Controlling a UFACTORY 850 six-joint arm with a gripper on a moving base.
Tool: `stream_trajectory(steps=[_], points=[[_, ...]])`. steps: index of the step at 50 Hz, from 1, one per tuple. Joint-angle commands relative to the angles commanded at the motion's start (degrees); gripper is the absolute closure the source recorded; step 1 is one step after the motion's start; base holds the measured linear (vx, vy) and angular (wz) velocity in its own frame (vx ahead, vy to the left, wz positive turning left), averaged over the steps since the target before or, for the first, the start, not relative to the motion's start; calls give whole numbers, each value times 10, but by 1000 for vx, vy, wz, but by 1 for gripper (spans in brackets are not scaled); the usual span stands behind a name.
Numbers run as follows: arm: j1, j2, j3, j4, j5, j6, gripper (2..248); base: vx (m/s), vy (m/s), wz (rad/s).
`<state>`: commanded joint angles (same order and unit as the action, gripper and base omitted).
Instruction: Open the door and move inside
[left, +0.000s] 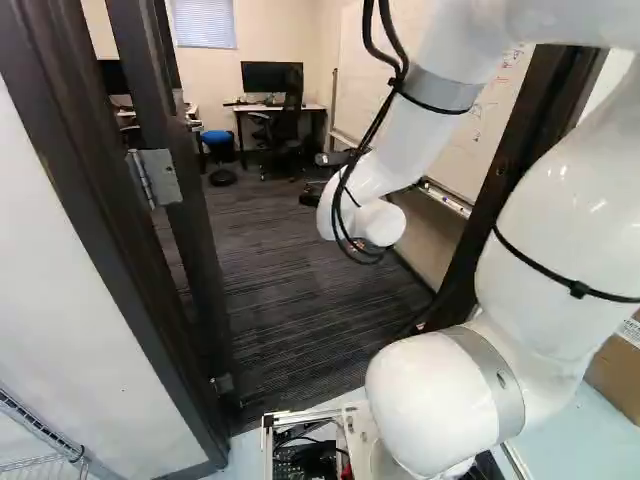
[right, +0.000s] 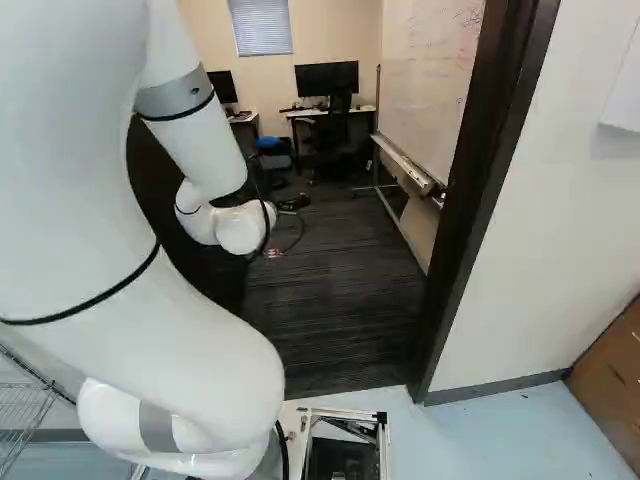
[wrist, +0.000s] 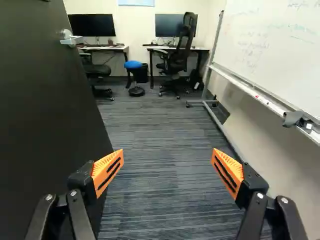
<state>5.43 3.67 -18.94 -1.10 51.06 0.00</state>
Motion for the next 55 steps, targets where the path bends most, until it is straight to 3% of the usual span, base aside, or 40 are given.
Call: stream_trajectory(steps=[27, 55], points=[[-36, 81, 91, 7, -7, 0, 3, 0, 0, 0], [-53, 120, 136, 11, -10, 0, 3, 0, 0, 0]])
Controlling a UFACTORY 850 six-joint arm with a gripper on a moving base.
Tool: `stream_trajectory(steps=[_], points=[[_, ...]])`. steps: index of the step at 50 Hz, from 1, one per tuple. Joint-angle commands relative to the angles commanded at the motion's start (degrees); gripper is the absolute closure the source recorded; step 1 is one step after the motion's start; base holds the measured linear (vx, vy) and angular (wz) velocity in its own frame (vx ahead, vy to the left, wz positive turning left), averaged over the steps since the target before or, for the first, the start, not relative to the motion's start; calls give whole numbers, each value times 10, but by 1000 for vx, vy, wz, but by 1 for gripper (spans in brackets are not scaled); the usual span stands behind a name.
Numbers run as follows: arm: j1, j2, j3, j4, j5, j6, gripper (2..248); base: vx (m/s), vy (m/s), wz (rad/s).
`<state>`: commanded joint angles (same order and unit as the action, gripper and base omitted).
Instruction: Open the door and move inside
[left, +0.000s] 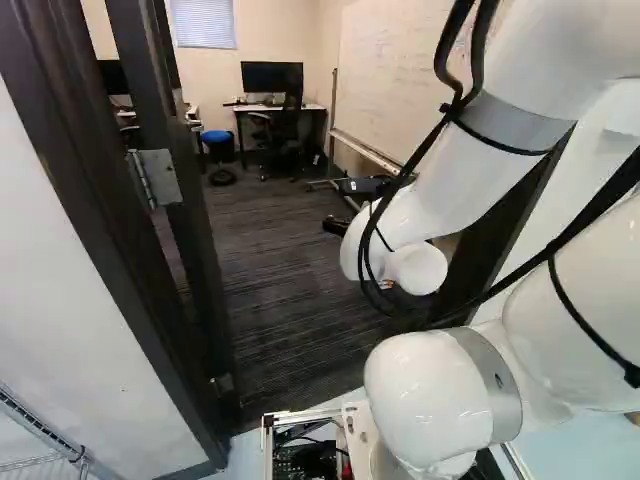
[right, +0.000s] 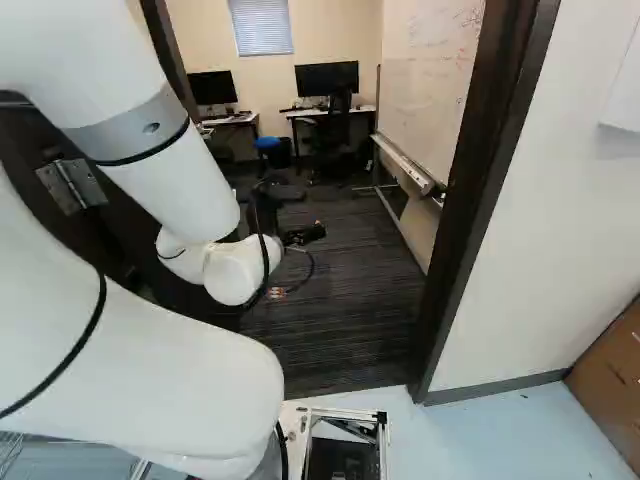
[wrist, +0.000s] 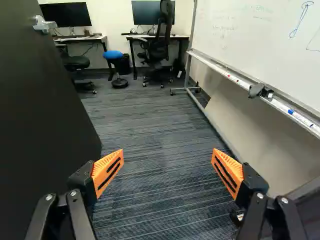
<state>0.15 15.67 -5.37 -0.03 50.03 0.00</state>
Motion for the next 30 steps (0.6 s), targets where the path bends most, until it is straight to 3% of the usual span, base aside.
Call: stream_trajectory(steps=[30], points=[[-1, 3, 4, 0, 0, 0, 3, 0, 0, 0]])
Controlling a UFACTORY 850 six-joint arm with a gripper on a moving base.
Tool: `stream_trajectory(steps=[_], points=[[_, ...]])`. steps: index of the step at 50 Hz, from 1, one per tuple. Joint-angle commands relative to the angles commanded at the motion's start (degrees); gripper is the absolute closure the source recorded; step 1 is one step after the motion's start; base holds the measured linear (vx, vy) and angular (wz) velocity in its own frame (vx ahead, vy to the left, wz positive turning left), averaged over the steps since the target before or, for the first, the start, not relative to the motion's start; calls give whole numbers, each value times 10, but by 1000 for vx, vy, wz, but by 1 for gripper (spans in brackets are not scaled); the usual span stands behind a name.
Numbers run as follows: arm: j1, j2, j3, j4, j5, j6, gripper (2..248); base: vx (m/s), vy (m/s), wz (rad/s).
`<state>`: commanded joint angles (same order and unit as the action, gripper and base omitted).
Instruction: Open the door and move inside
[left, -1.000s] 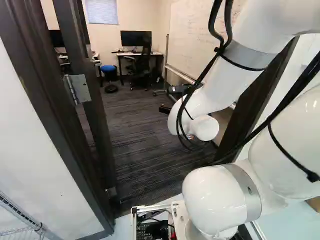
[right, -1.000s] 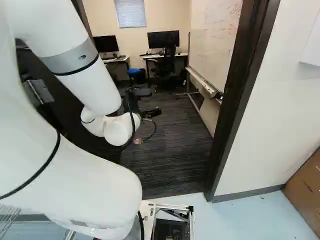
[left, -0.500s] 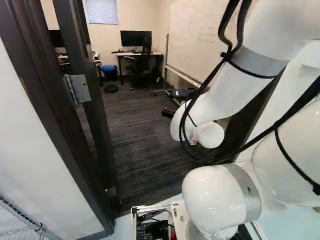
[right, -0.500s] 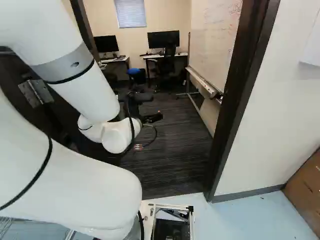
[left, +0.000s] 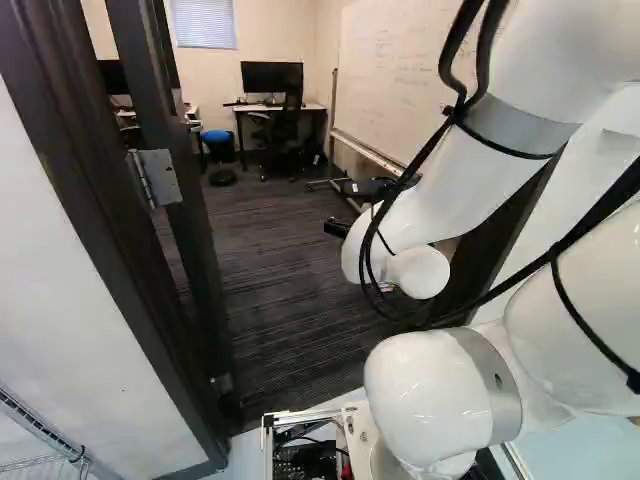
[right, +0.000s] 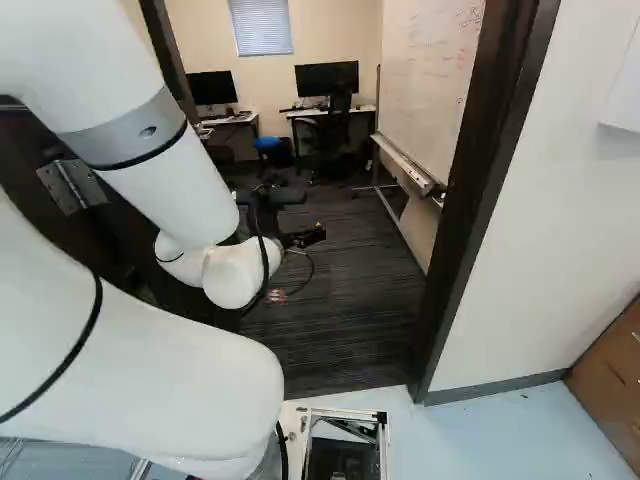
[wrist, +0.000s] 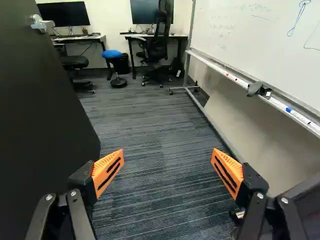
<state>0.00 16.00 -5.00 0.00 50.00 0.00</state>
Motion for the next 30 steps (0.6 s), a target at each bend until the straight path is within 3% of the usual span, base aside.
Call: stream_trajectory(steps=[30], points=[[0, 0, 0, 0, 0, 0, 3, 27, 4, 0]])
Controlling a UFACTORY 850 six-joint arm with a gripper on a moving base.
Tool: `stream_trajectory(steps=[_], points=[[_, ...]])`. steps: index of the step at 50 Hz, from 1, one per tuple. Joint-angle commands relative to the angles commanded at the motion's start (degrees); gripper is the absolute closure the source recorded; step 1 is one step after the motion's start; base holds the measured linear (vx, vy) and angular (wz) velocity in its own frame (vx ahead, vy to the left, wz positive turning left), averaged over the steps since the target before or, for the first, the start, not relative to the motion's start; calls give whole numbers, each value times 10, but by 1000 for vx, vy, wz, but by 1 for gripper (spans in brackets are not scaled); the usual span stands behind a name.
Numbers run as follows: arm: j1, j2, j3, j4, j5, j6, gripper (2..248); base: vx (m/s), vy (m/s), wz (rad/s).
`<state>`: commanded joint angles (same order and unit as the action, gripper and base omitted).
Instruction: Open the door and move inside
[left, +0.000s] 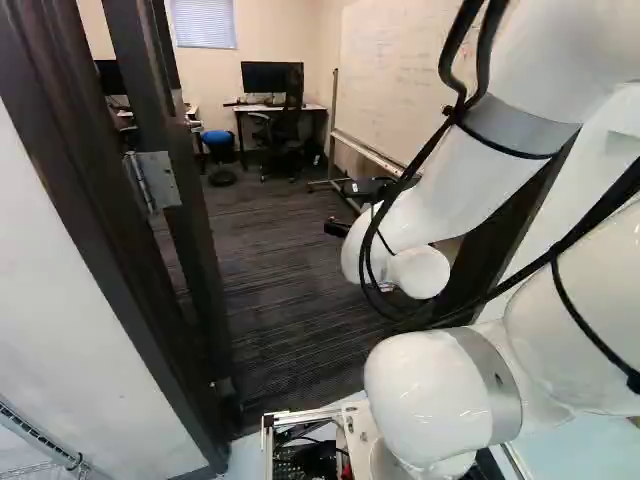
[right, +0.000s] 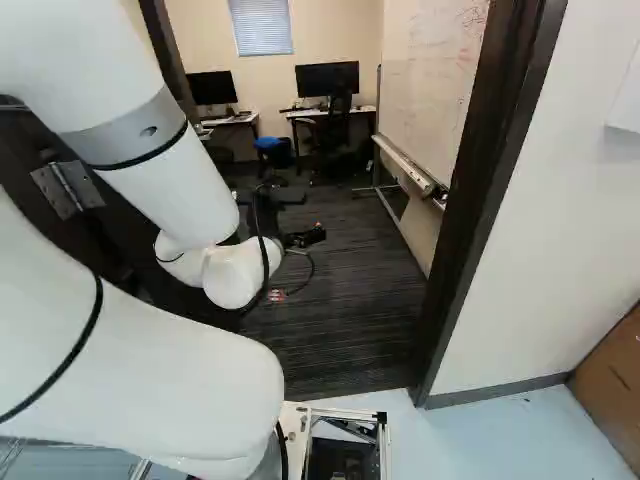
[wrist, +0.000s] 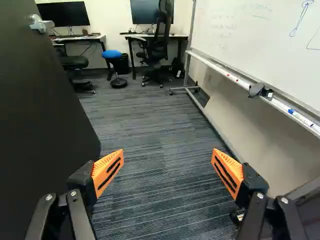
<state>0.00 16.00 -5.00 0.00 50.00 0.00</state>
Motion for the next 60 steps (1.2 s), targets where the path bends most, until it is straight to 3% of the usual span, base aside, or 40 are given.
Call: stream_trajectory(steps=[43, 60], points=[[0, 0, 0, 0, 0, 0, 3, 122, -23, -4], [0, 0, 0, 0, 0, 0, 3, 142, -5, 144]])
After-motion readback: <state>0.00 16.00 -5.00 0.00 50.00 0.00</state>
